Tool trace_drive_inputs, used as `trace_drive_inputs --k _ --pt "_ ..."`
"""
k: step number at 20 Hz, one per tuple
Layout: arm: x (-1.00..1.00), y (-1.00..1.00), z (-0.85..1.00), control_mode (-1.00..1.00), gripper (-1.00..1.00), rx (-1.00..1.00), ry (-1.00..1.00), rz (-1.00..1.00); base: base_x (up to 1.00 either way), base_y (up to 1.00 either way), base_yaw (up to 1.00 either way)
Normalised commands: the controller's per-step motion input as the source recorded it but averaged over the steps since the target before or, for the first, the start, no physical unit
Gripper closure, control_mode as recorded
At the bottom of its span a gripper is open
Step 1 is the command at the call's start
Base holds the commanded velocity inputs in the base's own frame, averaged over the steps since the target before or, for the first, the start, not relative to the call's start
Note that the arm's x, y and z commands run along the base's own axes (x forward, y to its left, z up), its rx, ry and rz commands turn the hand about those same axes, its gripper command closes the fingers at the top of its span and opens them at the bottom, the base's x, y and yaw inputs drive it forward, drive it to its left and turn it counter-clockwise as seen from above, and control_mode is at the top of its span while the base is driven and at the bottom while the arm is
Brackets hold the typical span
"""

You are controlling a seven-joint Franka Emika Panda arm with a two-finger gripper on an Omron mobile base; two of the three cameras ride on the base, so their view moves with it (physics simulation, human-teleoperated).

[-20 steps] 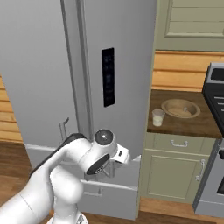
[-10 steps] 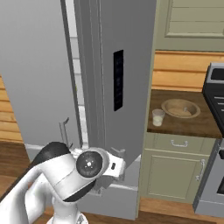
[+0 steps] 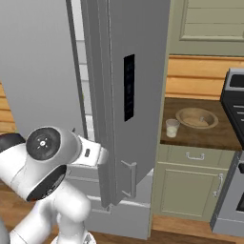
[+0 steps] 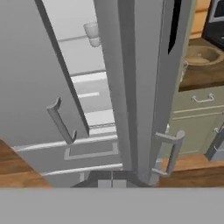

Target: Grab a lemon wedge from the fridge and one ice cube from the ice bowl, and put them in the glass of lemonade.

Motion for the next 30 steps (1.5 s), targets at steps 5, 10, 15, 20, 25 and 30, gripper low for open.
trace_drive_inputs --k 5,10,15,20,25,30 --pt "0.26 0.87 0.85 -1.0 1.0 -0.21 0.17 -0.01 0.0 0.0 0.0" --pt "1.0 0.52 0.0 -1.0 1.0 -0.48 0.3 -0.17 0.0 0.0 0.0" --pt "1.0 0.21 0.0 -1.0 1.0 -0.59 0.32 -0.07 0.0 0.0 0.0" --pt "0.67 -0.13 -0.01 -1.0 1.0 -0.44 0.27 -0.12 0.0 0.0 0.0" --pt "0.13 -0.2 -0.16 -1.0 -1.0 -0.28 0.18 -0.29 0.0 0.0 0.0" --pt "0.29 -0.69 0.04 -1.0 -1.0 -0.26 0.03 -0.09 0.0 0.0 0.0"
